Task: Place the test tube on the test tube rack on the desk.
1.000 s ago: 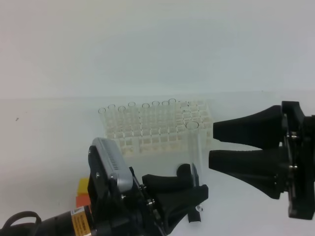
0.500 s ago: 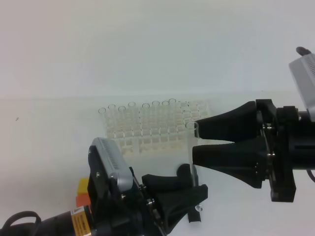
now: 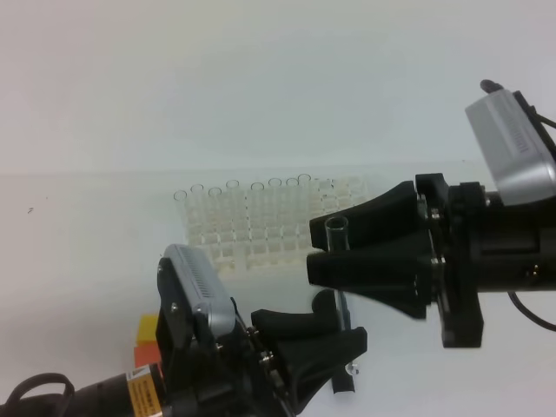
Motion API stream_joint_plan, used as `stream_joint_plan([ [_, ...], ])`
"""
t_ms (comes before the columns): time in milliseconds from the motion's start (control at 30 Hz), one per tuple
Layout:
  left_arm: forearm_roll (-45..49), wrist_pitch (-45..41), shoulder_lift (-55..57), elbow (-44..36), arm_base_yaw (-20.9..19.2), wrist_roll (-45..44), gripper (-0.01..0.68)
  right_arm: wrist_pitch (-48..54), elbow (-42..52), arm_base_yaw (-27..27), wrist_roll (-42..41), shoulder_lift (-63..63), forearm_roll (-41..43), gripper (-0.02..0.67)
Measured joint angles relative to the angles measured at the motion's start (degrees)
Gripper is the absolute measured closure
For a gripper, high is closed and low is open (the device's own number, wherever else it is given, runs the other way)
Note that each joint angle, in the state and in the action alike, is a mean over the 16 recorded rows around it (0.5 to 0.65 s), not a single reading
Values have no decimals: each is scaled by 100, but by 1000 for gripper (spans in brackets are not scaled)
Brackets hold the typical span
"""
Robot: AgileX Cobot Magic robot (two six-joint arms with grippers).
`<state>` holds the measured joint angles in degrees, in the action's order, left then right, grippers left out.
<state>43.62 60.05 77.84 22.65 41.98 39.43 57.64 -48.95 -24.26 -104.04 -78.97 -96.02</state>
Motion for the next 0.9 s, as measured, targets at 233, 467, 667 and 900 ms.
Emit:
stream_joint_plan([
  [233,-22,-1,4,0,0,158,610,-169,-90,-59,52,-63,32,479],
  [467,-162,-13,7,0,-1,541,407,-237,-116,-62,72,-72,127,526],
  [667,-201,1,7,0,-6,1013,309,-309,-124,-64,96,13,299,526],
  [900,183,113,5,0,-12,1416,451,-776,-125,-69,264,566,809,526],
])
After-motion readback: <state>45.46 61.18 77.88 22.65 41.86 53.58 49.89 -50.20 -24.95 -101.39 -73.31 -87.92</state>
